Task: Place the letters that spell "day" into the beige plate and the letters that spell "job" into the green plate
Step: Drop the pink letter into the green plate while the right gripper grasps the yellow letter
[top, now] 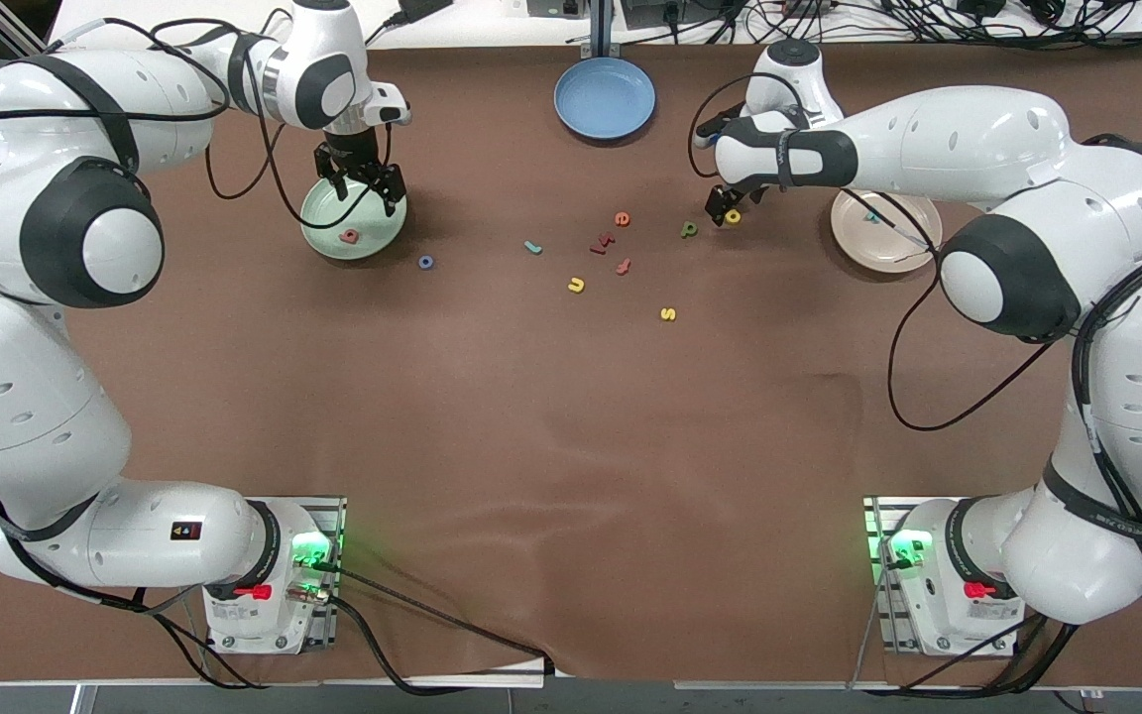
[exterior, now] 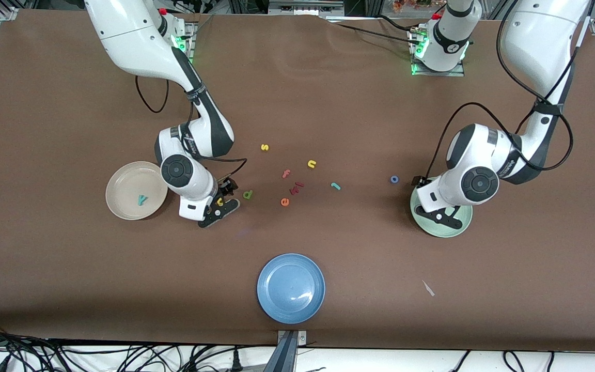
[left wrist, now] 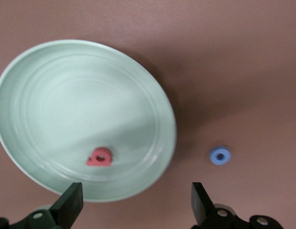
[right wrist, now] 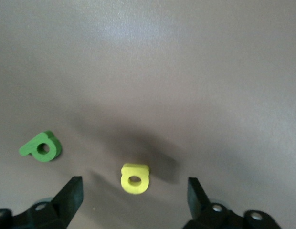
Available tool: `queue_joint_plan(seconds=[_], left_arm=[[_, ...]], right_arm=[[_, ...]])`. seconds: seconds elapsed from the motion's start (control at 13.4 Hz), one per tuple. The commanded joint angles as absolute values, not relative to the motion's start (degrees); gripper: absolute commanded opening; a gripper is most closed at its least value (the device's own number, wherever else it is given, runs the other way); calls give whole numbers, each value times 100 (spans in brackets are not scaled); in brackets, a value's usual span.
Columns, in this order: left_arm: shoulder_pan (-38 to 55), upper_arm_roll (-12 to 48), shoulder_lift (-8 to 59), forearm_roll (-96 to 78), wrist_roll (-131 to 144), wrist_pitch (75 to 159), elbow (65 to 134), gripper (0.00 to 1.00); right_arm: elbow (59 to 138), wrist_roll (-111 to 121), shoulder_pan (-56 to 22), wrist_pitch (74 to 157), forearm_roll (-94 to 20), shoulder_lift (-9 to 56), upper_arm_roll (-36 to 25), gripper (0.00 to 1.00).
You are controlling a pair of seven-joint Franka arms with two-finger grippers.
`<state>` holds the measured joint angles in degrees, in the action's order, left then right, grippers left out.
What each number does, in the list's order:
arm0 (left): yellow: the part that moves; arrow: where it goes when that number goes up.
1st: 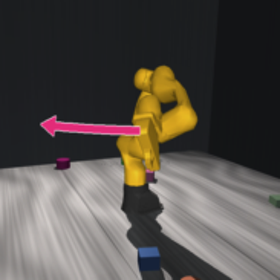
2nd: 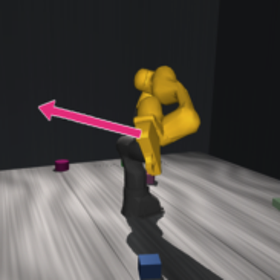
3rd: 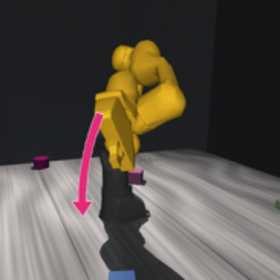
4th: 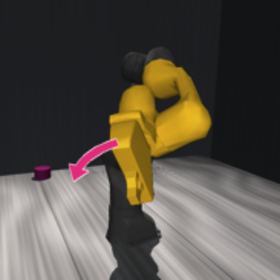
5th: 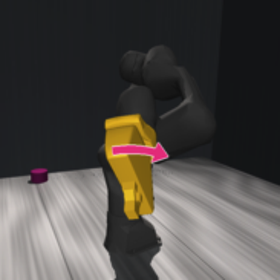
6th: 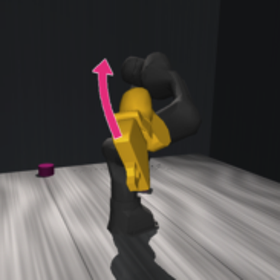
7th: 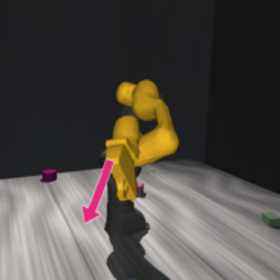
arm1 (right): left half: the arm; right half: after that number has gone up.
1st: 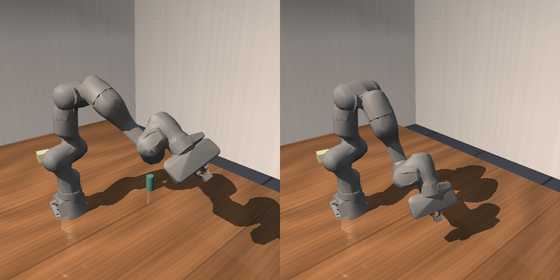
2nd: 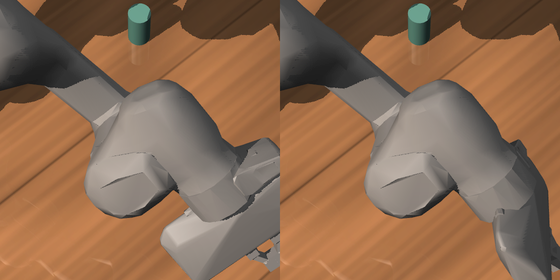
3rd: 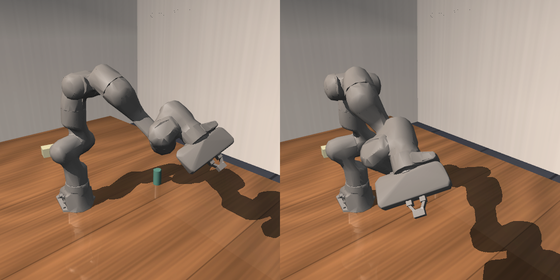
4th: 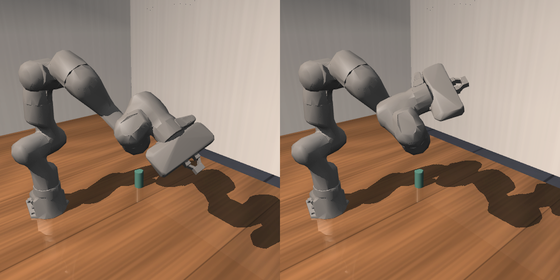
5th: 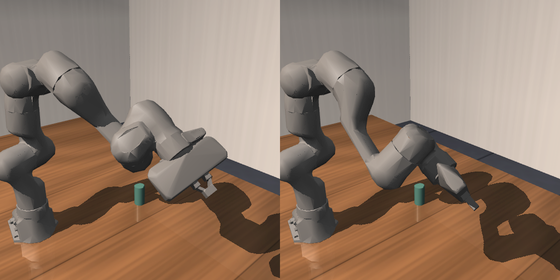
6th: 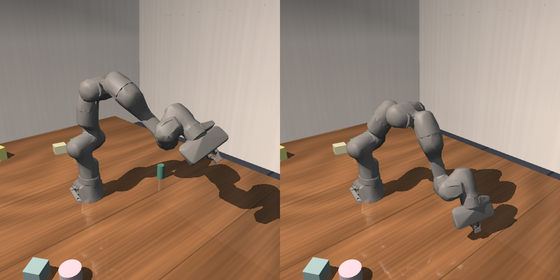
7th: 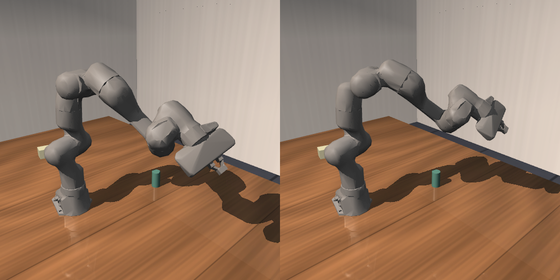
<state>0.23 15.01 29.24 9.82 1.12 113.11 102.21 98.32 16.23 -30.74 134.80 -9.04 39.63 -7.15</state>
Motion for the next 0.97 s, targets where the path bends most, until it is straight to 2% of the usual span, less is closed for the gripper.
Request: queue_joint_plan(seconds=[0.0, 0.07, 0.22, 0.37, 0.52, 0.67, 0.89], left_arm=[[44, 1818, 2768, 888, 1138, 11162, 10310, 100], [61, 1889, 2786, 888, 1438, 11162, 10318, 100], [114, 1925, 2821, 879, 2010, 11171, 10336, 100], [202, 2004, 2856, 879, 2730, 11215, 10362, 100], [298, 2021, 2944, 862, 3590, 11232, 10371, 100], [325, 2013, 2997, 381, 4539, 11241, 10354, 100], [194, 2013, 3102, 151, 5411, 11294, 10362, 100]], right_arm=[[9703, 1784, -3111, 13614, -914, 4113, -703, 88], [9721, 1793, -3111, 13606, -905, 4122, -703, 86], [9729, 1889, -3111, 13579, -905, 4122, -703, 69], [9764, 1986, -3085, 13544, -905, 4122, -703, 63], [9808, 2092, -3067, 13544, -905, 4122, -703, 53], [9809, 2074, -3067, 13544, -914, 4122, -703, 38], [9800, 2013, -3067, 13544, -923, 4122, -703, 23]])
